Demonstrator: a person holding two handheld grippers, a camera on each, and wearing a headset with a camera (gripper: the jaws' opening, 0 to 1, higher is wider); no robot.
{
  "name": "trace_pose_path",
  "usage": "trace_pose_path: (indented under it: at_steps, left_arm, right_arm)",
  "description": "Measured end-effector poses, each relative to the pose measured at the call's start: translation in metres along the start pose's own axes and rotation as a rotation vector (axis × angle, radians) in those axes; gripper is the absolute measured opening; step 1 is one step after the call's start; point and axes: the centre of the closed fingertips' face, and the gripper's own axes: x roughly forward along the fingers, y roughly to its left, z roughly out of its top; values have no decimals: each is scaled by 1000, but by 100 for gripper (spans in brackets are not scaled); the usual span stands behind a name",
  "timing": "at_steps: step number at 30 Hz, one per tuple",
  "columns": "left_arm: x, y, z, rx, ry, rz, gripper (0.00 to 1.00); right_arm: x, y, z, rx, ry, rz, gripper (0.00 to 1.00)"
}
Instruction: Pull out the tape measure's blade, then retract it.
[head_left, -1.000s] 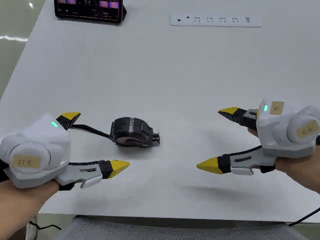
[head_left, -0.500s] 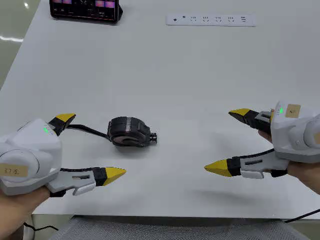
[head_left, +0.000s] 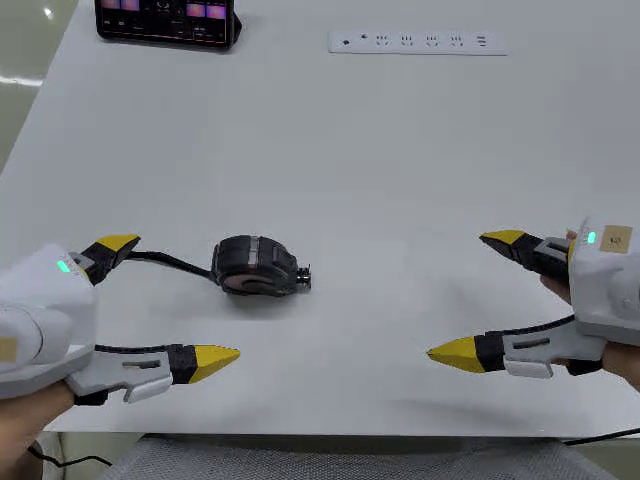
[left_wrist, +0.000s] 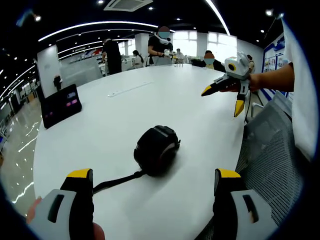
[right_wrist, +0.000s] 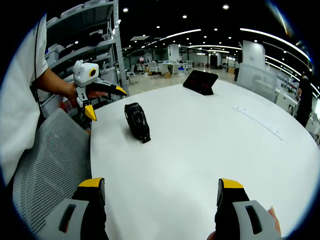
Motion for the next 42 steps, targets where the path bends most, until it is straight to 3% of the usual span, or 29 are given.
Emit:
trace_pose_path:
  at_steps: [22,42]
  left_arm:
    - [-10,-2,-13,-14,11,-29,99]
    - [-10,-6,-15,-11,21,-48,99]
  right_arm:
    - [-13,7,-22,40,23,-7,99]
    - [-16,6,-27,43,36,-8,99]
